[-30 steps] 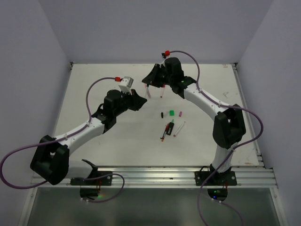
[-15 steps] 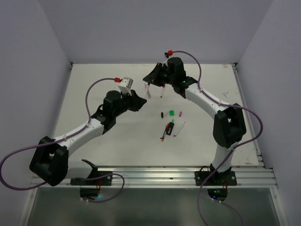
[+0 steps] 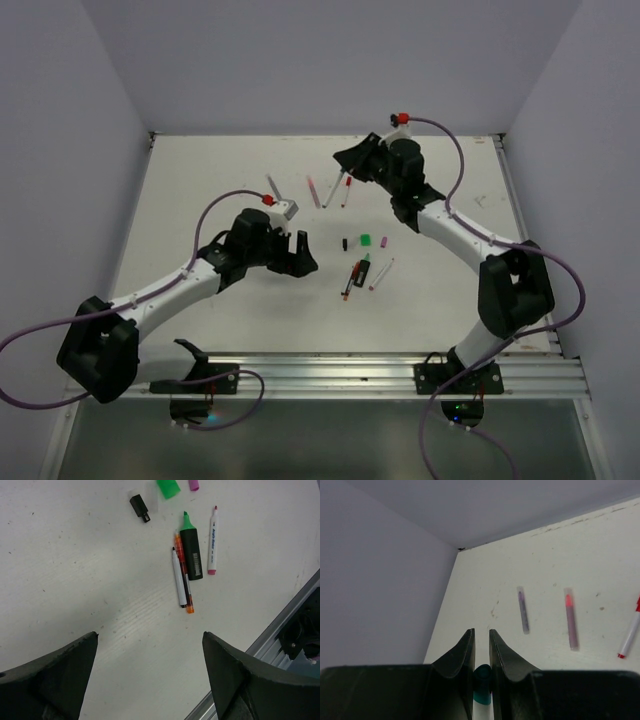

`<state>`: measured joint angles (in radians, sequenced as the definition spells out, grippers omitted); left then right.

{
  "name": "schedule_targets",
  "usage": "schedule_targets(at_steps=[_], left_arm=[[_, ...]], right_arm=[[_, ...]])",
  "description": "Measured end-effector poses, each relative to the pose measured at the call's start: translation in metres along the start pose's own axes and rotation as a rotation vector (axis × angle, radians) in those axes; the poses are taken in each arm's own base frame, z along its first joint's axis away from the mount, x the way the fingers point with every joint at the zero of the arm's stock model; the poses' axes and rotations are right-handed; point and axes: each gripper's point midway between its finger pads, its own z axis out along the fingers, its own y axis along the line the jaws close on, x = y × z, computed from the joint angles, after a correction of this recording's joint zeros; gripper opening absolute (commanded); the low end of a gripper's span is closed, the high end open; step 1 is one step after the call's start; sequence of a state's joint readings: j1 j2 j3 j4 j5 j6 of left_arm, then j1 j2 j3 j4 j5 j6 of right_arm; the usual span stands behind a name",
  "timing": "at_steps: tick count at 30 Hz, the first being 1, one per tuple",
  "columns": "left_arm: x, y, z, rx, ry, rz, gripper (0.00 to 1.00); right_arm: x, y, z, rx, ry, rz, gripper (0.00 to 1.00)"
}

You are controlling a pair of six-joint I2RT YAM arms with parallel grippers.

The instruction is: Open the pen caps

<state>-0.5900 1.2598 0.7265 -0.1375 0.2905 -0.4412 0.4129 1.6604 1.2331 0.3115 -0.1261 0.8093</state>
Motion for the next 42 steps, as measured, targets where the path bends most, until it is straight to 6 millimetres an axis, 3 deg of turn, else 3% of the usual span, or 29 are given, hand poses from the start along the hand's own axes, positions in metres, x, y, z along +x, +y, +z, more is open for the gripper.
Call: schedule_targets(at_steps=[4,5,9,15,22,29,35,38,39,41,42], left_arm=[[-0.009,-0.004,-0.001,0.007,-0.019,0.012,0.92],[-0.012,-0.005,-0.002,0.008,-0.027,0.017,0.96],[-0.026,-0.009,-0.008,0.006,-0.070,0.037,1.00],[-0.048,-0.014,-0.016,0.001,-0.140,0.071,0.99],[-0.054,-0.016,-0.015,0.011,-0.166,0.084,0.84],[-0.063,-0.019,-0.011,0.024,-0.199,0.094,0.75],[-0.065,-0.017,-0.005,0.026,-0.204,0.096,0.62],[-0.065,-0.017,-0.003,0.026,-0.206,0.095,0.48],[-0.066,-0.017,-0.003,0.027,-0.206,0.096,0.38],[-0.066,-0.017,-0.003,0.028,-0.208,0.095,0.28],[-0.066,-0.018,-0.003,0.029,-0.209,0.096,0.16]], right_arm=[[0.045,0.019,-0.007,-0.046,0.080,-0.021,0.00],[0.058,0.016,-0.009,-0.039,0.108,-0.024,0.00],[0.084,0.010,-0.014,-0.025,0.163,-0.029,0.00],[0.109,0.016,-0.020,-0.038,0.216,-0.035,0.00],[0.137,0.029,-0.028,-0.068,0.276,-0.024,0.00],[0.150,0.040,-0.032,-0.094,0.310,-0.012,0.00],[0.158,0.048,-0.035,-0.110,0.330,-0.006,0.00],[0.159,0.049,-0.036,-0.112,0.332,-0.003,0.00],[0.159,0.049,-0.036,-0.112,0.332,-0.001,0.00],[0.159,0.050,-0.036,-0.113,0.331,0.003,0.00],[0.159,0.050,-0.036,-0.112,0.331,0.005,0.00]])
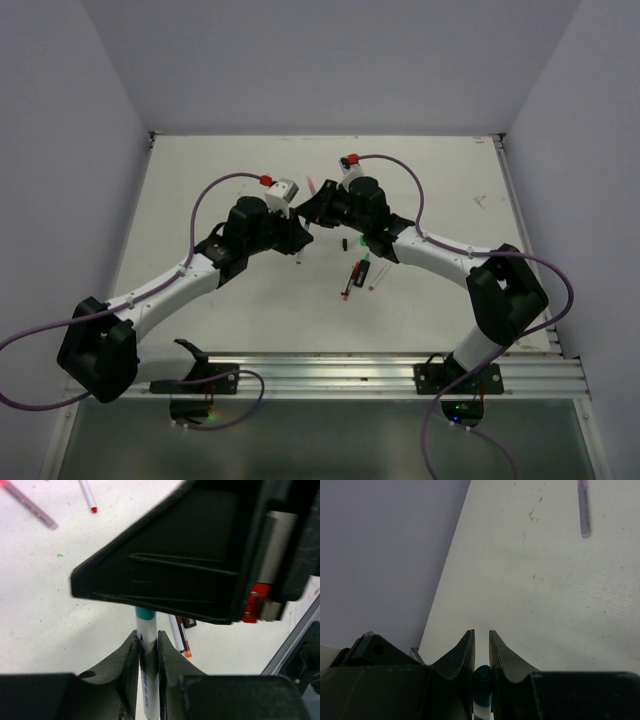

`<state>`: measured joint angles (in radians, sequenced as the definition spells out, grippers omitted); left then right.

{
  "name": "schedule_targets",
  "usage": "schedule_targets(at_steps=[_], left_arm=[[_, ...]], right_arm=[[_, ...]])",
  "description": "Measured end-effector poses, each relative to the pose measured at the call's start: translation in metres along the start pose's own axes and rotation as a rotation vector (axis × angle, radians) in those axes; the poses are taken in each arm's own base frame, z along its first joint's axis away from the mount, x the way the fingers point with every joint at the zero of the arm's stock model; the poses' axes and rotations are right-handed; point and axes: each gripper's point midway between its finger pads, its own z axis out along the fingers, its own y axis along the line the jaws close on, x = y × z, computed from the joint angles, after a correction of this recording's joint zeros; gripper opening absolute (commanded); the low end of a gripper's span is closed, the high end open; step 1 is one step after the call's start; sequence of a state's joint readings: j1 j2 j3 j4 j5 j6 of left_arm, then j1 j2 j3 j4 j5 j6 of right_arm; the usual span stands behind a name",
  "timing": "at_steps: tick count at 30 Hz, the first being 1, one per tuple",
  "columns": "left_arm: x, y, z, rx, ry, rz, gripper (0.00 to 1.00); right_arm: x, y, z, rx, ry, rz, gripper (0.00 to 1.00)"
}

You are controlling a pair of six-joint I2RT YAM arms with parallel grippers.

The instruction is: Open the pen caps

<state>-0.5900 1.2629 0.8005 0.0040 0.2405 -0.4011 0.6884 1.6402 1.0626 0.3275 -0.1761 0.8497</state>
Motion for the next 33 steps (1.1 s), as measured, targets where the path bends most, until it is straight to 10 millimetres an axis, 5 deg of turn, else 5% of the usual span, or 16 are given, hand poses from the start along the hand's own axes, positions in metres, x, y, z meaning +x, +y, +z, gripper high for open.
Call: schedule_targets(at_steps=[3,33], left_arm=[[0.000,0.004,0.000,-0.012,-0.002,-0.007,0.00],[0.005,0.002,0.002,0.024,-0.017,-0.045,0.00]], right_arm=[[0.000,0.001,0.000,-0.003,-0.003,0.010,0.00],[-0.005,-0.004,0.002,0.102,-0.003,-0.108,0.00]])
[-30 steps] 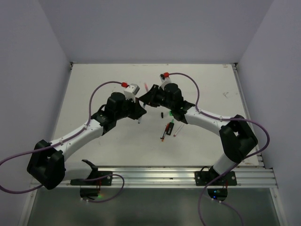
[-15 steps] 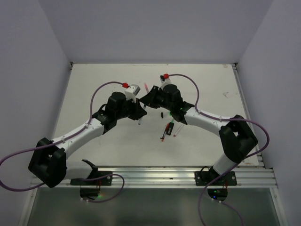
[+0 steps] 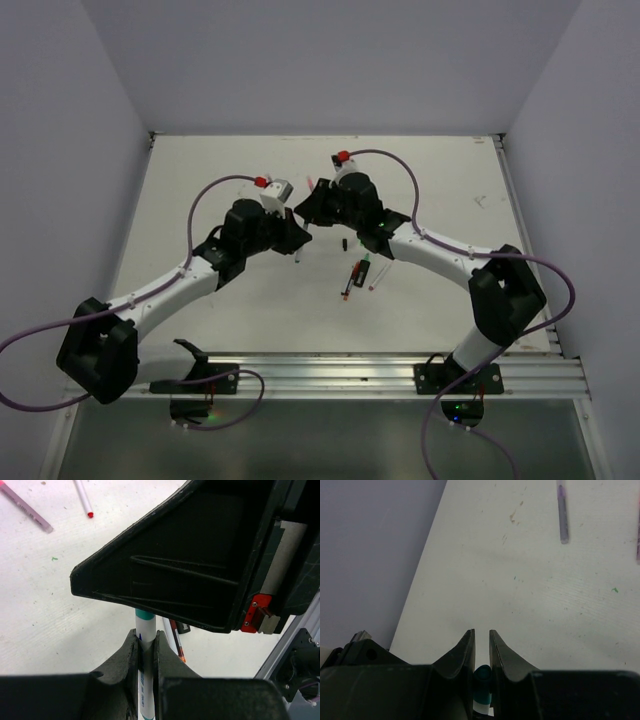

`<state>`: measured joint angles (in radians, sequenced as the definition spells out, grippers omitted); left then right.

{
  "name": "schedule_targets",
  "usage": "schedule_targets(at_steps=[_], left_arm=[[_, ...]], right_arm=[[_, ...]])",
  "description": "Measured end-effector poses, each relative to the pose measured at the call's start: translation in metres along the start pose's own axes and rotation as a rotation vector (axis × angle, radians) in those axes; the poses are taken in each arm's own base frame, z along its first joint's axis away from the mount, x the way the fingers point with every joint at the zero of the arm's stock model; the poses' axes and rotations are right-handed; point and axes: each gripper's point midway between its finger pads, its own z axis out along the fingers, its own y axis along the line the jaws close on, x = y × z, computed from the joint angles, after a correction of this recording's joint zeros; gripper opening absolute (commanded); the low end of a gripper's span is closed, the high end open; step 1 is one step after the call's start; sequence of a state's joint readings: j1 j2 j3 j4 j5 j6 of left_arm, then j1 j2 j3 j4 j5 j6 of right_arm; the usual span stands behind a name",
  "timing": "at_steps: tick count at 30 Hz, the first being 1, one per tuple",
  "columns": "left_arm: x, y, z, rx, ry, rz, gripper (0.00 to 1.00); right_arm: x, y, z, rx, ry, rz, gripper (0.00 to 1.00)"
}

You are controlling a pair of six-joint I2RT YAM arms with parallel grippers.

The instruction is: Open the pen caps

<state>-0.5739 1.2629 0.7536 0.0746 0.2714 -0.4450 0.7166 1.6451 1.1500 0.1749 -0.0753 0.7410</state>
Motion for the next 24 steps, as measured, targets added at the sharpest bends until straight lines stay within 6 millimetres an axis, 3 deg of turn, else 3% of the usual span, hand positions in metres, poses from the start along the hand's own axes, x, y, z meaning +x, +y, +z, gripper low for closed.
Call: schedule_targets(at_steps=[24], left_arm=[[-0.022,-0.005,0.000,0.027,-0.106,0.027,0.00]], right_arm=[[-0.026,0.011,-0.002,0.015,-0.073,-0.069,0.00]])
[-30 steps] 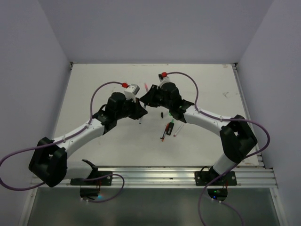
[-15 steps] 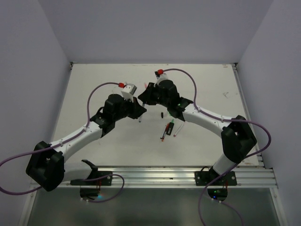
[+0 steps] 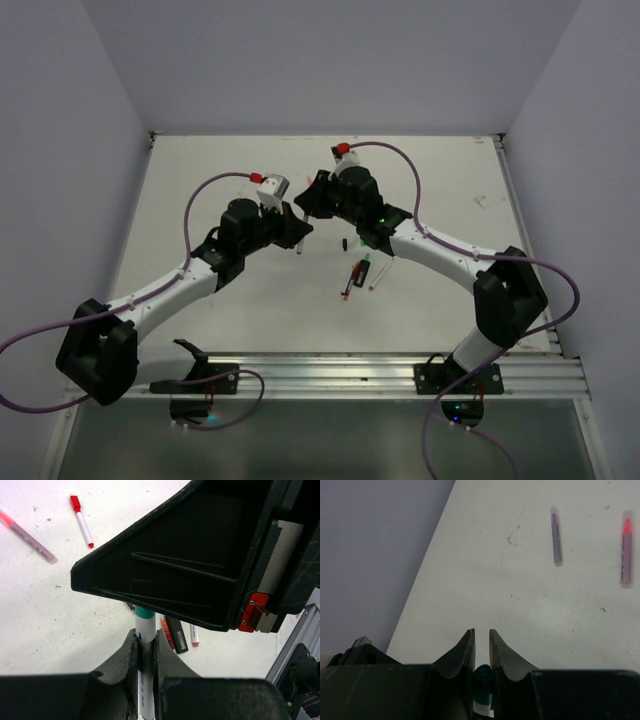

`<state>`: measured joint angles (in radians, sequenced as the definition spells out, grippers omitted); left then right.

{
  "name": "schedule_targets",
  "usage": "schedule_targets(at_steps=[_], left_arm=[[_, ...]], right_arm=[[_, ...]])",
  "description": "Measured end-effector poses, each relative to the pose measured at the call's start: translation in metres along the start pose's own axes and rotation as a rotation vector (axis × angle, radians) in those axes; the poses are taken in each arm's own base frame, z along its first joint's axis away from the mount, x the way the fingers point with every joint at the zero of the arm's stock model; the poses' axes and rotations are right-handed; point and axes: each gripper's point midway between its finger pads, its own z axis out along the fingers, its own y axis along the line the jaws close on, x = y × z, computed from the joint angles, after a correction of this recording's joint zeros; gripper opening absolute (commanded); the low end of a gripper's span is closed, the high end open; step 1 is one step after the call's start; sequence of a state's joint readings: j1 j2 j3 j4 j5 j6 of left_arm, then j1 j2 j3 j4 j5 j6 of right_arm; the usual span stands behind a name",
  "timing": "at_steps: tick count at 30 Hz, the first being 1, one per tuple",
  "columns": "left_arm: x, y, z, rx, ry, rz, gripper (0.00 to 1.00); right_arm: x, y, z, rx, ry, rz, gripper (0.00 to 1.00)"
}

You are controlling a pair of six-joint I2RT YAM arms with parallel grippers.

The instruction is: Open the pen caps

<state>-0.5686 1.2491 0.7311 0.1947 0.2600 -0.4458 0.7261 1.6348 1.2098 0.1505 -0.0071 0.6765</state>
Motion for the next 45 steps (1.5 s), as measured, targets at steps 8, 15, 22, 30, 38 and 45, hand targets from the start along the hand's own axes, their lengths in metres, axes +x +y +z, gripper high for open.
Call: schedule_targets(at_steps=[8,15,22,30,38,45], left_arm=[[-0.003,0.000,0.006,0.012,-0.016,0.001,0.00],[-0.011,-0.003,0.011,0.025,-0.044,0.010,0.00],[-0.021,-0.005,0.015,0.035,-0.069,0.018,0.00],[-0.029,-0.009,0.021,0.056,-0.082,0.029,0.00],[-0.034,-0.011,0.026,0.068,-0.093,0.034,0.00],[-0.045,-0.014,0.029,0.078,-0.124,0.043,0.00]], right_arm=[[-0.008,-0.003,0.000,0.009,-0.027,-0.006,0.00],[-0.019,-0.003,0.001,0.007,-0.049,-0.011,0.00],[-0.032,-0.002,0.000,-0.006,-0.061,-0.012,0.00],[-0.042,-0.005,-0.003,-0.034,-0.041,-0.002,0.00],[-0.051,-0.007,-0.004,-0.034,-0.049,0.001,0.00],[-0.064,-0.004,-0.005,-0.043,-0.070,0.000,0.00]])
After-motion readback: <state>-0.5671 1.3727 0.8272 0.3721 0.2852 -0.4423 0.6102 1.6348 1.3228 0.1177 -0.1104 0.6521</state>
